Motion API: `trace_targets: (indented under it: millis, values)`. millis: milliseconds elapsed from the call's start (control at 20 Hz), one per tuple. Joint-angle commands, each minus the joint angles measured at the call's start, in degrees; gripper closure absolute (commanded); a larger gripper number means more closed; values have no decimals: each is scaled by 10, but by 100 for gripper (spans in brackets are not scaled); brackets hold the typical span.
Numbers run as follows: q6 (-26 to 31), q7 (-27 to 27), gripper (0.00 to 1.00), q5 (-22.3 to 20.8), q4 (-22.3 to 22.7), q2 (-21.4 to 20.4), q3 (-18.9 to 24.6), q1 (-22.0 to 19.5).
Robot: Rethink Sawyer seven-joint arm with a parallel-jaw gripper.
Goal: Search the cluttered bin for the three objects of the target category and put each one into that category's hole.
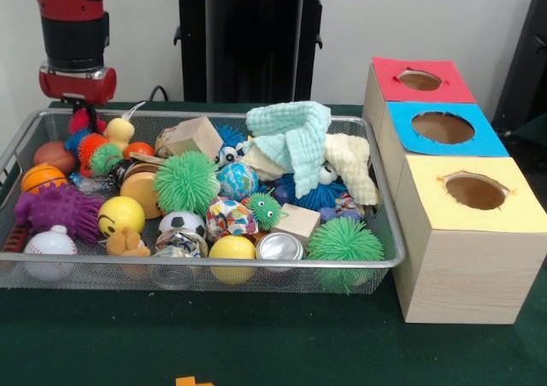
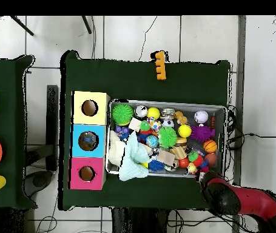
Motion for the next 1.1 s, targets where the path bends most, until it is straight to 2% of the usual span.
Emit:
trace_targets:
  millis: [50, 200, 350, 700, 1100]
  values:
    - [115, -106, 100, 0, -1, 2, 23, -16]
    - [121, -111, 100, 6, 2, -7, 28, -23]
    - [139, -128, 100, 22, 23, -40, 41, -36]
    - [211, -154, 100, 70, 18, -91, 78, -32]
    - [282, -171, 100, 113, 33, -154, 117, -43]
